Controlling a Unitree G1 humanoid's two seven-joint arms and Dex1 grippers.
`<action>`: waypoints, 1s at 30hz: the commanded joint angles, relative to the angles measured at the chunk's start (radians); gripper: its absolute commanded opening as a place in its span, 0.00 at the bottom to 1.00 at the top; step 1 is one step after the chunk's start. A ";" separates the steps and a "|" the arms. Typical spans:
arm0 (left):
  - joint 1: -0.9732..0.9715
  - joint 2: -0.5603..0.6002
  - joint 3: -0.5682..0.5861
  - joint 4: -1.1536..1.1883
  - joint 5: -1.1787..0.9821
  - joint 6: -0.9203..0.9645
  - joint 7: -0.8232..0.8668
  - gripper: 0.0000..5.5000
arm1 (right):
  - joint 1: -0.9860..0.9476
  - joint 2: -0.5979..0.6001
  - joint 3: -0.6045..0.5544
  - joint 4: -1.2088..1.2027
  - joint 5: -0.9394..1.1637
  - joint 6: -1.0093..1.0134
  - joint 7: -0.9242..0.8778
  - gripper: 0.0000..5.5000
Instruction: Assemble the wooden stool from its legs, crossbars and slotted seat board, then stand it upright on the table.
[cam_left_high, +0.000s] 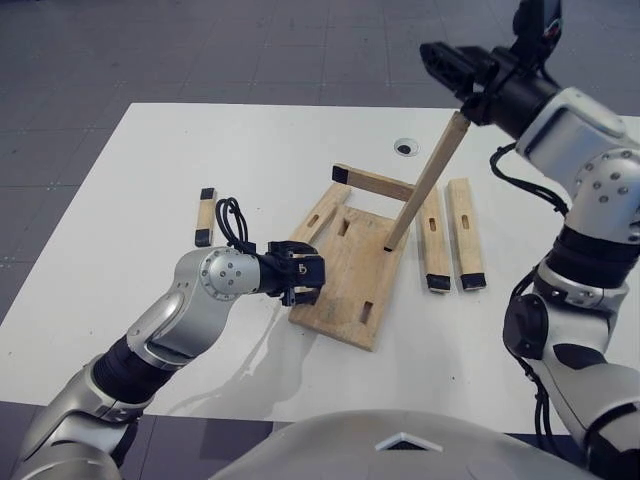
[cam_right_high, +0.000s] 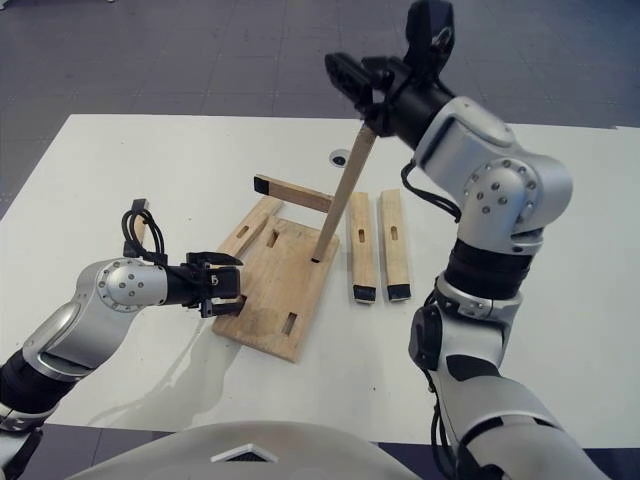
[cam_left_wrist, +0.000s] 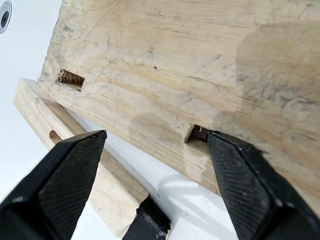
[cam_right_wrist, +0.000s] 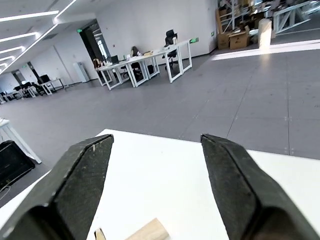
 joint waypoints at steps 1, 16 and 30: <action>0.002 -0.001 -0.009 0.007 0.003 0.004 -0.004 0.68 | -0.333 -0.004 -0.139 0.011 0.046 -0.163 -0.122 0.58; -0.001 -0.010 -0.013 -0.011 0.000 0.031 0.000 0.68 | 0.444 0.148 0.028 -0.224 0.116 0.124 -0.292 0.58; 0.191 -0.148 0.036 -0.115 0.012 0.264 0.210 0.68 | 0.139 -0.116 -0.134 -0.311 0.073 0.057 -0.407 0.62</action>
